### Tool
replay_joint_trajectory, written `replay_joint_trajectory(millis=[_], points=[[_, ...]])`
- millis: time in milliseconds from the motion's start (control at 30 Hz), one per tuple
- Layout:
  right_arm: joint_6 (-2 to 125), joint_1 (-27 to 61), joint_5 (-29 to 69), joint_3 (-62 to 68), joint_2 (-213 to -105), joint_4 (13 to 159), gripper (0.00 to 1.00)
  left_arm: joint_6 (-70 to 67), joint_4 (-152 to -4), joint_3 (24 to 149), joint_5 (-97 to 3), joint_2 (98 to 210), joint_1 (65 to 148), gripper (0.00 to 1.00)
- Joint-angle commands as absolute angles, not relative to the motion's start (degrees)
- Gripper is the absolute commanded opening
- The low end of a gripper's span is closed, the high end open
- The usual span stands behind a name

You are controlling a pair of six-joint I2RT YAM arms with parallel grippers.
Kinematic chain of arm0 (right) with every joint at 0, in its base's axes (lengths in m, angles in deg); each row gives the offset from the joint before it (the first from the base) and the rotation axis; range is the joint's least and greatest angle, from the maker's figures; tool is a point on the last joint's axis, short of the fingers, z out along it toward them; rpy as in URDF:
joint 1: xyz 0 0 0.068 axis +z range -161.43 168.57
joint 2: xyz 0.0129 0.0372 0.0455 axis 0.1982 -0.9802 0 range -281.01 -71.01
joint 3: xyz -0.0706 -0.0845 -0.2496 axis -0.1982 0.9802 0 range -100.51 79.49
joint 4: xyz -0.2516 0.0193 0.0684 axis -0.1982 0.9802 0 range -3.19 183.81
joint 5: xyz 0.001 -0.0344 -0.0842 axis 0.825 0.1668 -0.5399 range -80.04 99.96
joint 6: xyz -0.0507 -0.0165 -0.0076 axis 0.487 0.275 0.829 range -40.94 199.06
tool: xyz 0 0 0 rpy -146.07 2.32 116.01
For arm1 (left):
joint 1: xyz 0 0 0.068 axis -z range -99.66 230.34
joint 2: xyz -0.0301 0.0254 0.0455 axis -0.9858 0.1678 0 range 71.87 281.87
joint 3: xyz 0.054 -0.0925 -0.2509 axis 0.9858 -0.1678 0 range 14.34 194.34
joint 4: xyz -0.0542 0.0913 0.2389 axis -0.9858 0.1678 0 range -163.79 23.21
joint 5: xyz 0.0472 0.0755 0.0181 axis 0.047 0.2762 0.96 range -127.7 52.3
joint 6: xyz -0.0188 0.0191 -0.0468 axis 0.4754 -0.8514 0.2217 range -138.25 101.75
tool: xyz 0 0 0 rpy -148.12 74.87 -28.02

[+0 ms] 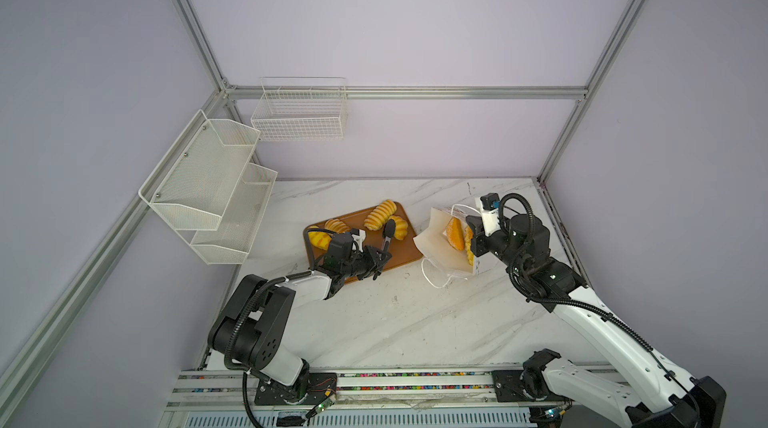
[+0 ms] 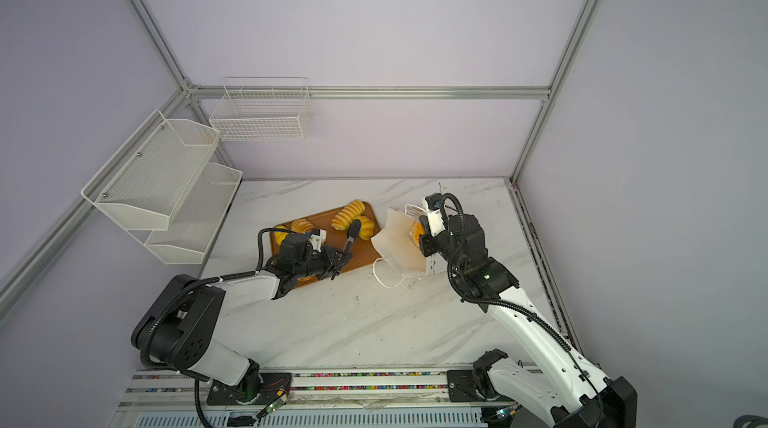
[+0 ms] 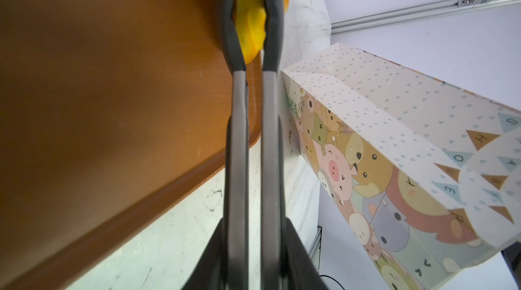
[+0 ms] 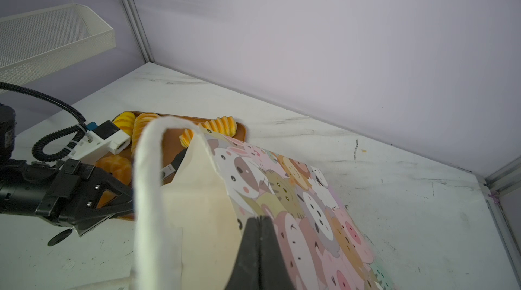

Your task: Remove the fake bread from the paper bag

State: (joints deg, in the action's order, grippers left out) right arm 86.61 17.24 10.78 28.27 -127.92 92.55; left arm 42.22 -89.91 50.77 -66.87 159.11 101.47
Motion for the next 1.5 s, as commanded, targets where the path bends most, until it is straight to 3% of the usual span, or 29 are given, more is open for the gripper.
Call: replay_joint_trajectory(millis=[0, 300, 767, 1167, 1467], points=[[86.62, 17.42, 10.15, 27.31, -127.92, 92.82, 0.0, 36.64, -77.24, 52.84, -63.12, 155.8, 101.19, 0.35], [86.56, 17.45, 10.54, 26.89, -127.9, 93.11, 0.0, 25.88, -57.79, 59.64, -54.18, 153.42, 101.15, 0.45], [86.71, 17.47, 10.76, 25.82, -128.83, 93.36, 0.0, 18.62, -47.83, 64.19, -49.84, 147.24, 101.17, 0.48], [92.44, 17.48, 4.52, 24.65, -129.22, 91.48, 0.0, 1.96, -31.64, 79.25, -48.81, 142.19, 101.51, 0.18], [108.55, 17.46, -1.3, 19.57, -133.28, 85.94, 0.0, -9.21, -20.43, 98.17, -47.46, 144.58, 107.16, 0.14]])
